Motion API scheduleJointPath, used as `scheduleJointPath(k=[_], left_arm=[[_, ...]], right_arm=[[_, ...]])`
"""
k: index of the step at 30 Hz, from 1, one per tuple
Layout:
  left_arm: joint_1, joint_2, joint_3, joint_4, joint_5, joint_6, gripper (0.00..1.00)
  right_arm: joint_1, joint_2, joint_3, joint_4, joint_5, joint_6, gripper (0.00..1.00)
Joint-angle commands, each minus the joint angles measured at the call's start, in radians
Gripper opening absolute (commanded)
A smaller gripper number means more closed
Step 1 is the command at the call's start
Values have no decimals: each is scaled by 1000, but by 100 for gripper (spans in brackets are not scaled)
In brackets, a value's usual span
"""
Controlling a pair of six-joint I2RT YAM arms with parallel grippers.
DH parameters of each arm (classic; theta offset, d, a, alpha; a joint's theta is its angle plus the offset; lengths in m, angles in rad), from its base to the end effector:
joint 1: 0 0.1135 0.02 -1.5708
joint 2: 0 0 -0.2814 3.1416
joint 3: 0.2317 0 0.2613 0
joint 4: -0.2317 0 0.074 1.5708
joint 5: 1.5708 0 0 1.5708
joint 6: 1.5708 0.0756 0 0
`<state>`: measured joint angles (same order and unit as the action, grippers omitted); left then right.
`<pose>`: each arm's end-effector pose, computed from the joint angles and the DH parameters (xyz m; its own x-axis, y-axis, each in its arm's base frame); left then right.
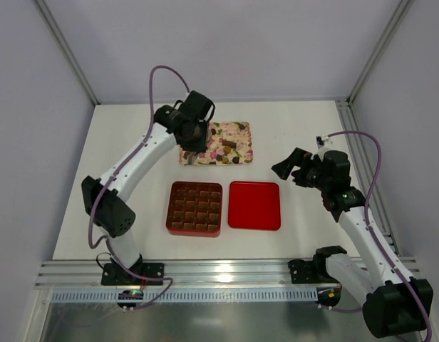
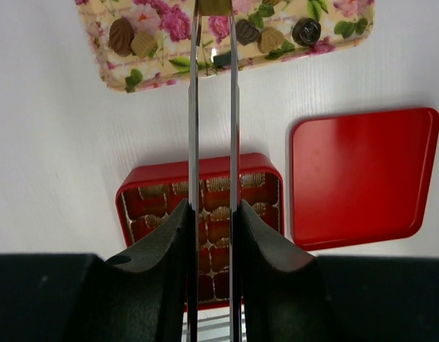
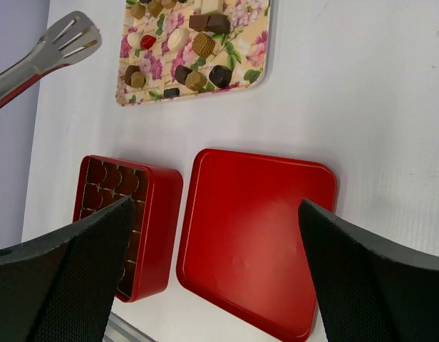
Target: Pack the chocolate
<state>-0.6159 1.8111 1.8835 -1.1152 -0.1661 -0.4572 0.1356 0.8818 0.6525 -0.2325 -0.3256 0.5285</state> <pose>0.3428 -0.2273 0.3367 -0.8542 0.0712 -0.5151 0.1390 0.9858 -0.0943 0.2274 0.0554 0.2664 -0.5889 0.4018 -0.7012 -0.1330 0.8076 0.5745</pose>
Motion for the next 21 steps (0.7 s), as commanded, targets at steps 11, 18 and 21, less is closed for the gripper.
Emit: scheduleJointPath(k=[11, 18, 21], left_arm=[[-5, -438, -328, -84, 13, -74, 25], [-5, -613, -471, -138, 23, -104, 25], [-7, -673, -527, -163, 23, -110, 26]], right_arm=[[16, 40, 24, 22, 0, -32, 95], [38, 65, 24, 35, 13, -24, 95], [50, 74, 24, 42, 17, -13, 94]])
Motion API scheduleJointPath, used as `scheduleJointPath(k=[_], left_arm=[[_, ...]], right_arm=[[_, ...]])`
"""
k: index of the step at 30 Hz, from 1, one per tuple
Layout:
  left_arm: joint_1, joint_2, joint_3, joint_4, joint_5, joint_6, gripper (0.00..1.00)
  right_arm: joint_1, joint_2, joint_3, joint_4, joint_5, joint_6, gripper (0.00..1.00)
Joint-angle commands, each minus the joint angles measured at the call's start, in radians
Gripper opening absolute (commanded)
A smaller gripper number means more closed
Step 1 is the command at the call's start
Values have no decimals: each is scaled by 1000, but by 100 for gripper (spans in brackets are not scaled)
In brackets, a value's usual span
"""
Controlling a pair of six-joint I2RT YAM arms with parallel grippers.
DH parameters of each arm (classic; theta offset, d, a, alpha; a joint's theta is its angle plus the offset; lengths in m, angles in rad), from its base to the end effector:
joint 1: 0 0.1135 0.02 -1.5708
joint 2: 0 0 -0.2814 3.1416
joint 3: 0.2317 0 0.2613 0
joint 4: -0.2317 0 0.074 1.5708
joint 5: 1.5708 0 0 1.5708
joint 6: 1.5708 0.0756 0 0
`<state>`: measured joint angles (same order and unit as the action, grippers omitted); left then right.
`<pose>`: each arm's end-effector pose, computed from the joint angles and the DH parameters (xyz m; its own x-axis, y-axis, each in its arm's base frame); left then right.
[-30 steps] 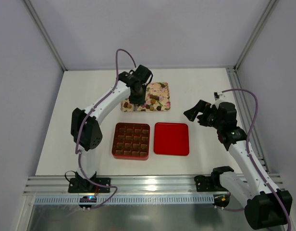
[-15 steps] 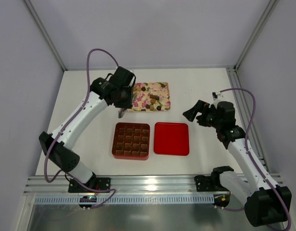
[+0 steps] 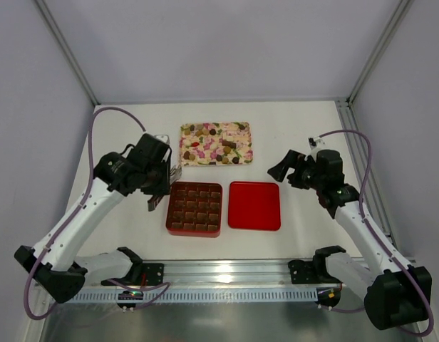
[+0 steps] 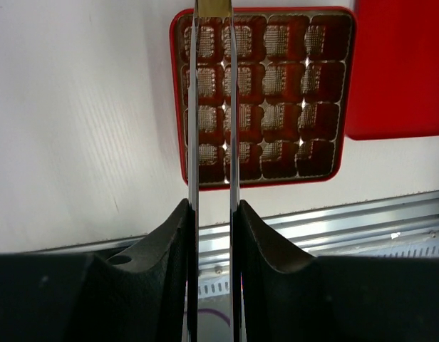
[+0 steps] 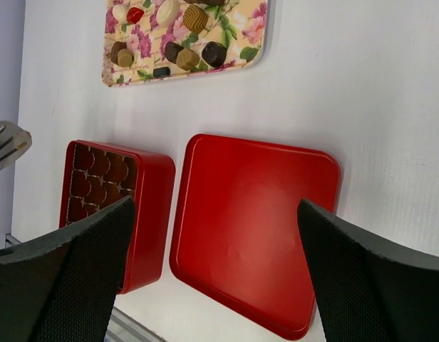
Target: Pack the chocolate
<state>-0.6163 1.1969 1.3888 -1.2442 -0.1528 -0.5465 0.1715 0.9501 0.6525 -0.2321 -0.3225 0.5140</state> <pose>0.1936 -0.1231 0.3537 -0.8704 -0.0129 -0.4921 0.0672 0.9872 -0.1446 0.2352 0.0650 0.2516 -0.6456 0.3615 -0.6727 -0.1308 0.8155 0.5637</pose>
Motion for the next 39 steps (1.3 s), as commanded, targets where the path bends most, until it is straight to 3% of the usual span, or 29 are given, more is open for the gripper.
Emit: scheduleJointPath(k=[1, 8, 39], left_arm=[[-5, -72, -48, -38, 15, -27, 26], [-7, -123, -169, 5, 45, -35, 26], [-5, -53, -237, 120, -2, -24, 35]], right_arm=[[19, 10, 25, 45, 16, 1, 94], [59, 24, 32, 50, 42, 14, 93], [83, 30, 15, 70, 34, 31, 93]])
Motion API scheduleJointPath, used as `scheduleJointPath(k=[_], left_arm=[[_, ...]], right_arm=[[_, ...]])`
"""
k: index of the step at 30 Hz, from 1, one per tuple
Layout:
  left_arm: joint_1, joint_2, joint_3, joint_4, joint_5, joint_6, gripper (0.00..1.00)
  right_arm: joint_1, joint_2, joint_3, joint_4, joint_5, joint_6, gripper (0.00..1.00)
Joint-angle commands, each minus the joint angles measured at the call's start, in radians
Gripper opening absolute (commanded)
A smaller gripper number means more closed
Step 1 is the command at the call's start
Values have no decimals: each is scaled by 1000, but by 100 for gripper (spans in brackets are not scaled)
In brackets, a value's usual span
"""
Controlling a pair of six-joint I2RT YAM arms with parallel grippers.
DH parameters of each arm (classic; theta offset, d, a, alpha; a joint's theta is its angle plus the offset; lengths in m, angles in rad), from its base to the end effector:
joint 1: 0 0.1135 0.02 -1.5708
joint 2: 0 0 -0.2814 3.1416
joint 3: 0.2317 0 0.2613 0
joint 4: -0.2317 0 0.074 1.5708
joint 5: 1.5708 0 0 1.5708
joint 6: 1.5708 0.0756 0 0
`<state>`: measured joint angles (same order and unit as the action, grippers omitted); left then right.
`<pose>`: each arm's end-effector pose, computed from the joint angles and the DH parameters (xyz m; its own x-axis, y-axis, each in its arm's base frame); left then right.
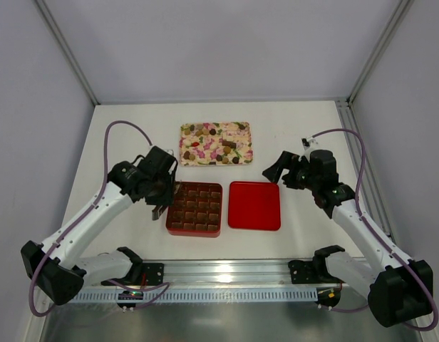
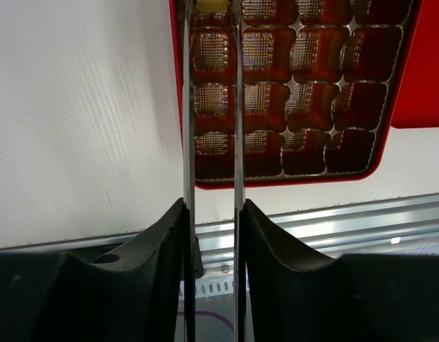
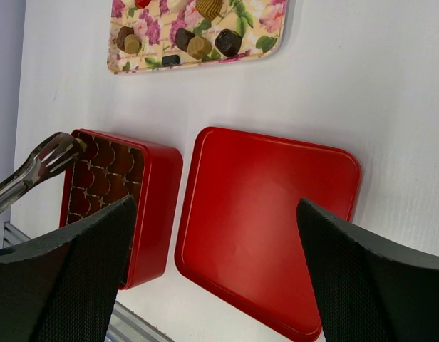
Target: Pack the chocolate
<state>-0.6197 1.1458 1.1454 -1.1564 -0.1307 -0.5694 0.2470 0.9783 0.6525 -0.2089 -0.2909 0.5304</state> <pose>0.1834 -0.1187 0.2934 -0.9151 -0.0037 -0.4031 0.0473 0.9921 -0.1164 0.2361 0.0819 0.2478 -0.6658 0.3319 -0.6683 -0.1585 0.8123 0.5613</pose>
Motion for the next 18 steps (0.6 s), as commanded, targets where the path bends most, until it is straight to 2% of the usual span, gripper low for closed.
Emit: scheduleJointPath(k=[1, 11, 18], left_arm=[[-2, -3, 7, 31, -24, 0, 37], [-2, -6, 34, 14, -17, 2, 39], [-2, 38, 215, -25, 14, 14, 39]], right_arm=[[8, 5, 15, 46, 1, 11, 93], [14, 2, 18, 45, 3, 19, 93], [15, -6, 26, 39, -1, 17, 93]])
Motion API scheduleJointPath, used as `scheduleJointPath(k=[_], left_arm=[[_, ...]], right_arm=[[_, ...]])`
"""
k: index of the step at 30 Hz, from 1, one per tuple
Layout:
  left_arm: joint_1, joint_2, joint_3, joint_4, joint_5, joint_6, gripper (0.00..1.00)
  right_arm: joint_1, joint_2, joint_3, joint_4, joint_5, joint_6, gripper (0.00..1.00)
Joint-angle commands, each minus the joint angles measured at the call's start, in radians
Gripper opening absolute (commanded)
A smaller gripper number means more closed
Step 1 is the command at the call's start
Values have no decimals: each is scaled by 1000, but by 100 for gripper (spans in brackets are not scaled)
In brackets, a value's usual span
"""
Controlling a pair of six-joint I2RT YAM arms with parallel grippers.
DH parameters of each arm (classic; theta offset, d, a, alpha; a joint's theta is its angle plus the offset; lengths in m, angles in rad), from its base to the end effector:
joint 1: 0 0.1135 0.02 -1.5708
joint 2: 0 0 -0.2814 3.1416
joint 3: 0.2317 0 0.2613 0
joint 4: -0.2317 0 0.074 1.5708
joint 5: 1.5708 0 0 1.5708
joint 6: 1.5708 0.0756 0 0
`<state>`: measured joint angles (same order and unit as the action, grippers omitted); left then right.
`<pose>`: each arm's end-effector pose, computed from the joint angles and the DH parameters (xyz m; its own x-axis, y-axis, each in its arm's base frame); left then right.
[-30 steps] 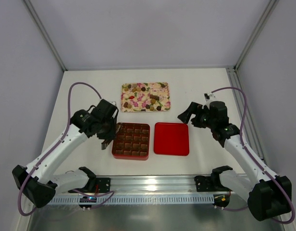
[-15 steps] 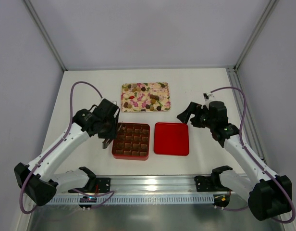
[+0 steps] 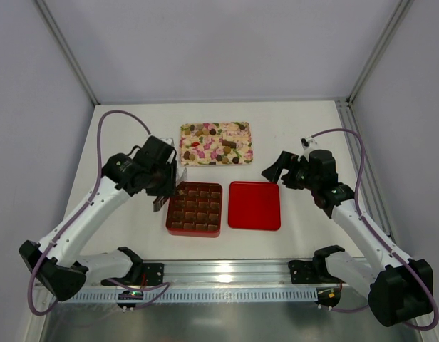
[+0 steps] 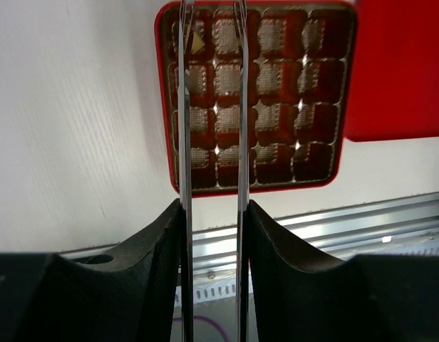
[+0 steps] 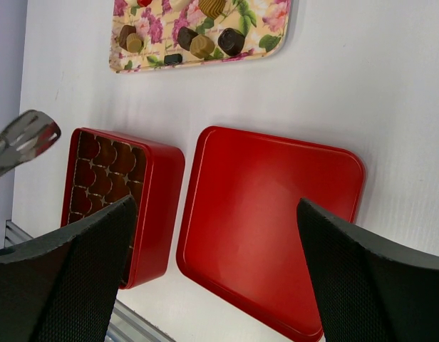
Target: Pack the chocolate
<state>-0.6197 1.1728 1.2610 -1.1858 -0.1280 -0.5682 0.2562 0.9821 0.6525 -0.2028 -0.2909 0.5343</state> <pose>0.1903 -0.1239 0.3225 -0.8952 -0.0169 -0.4453 0.0557 0.9872 -0.1495 0.2363 0.0843 0.2477 -0.6679 0.3293 -0.6674 -0.1646 0.8092 0.5641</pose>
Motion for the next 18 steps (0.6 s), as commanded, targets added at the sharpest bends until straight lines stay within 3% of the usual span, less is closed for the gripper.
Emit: scheduleJointPath(k=[1, 18], left_arm=[[-2, 40, 116, 3, 13, 20, 39], [-2, 551, 534, 97, 94, 128, 38]], right_arm=[[6, -11, 27, 32, 1, 13, 93], [6, -20, 61, -24, 1, -13, 93]])
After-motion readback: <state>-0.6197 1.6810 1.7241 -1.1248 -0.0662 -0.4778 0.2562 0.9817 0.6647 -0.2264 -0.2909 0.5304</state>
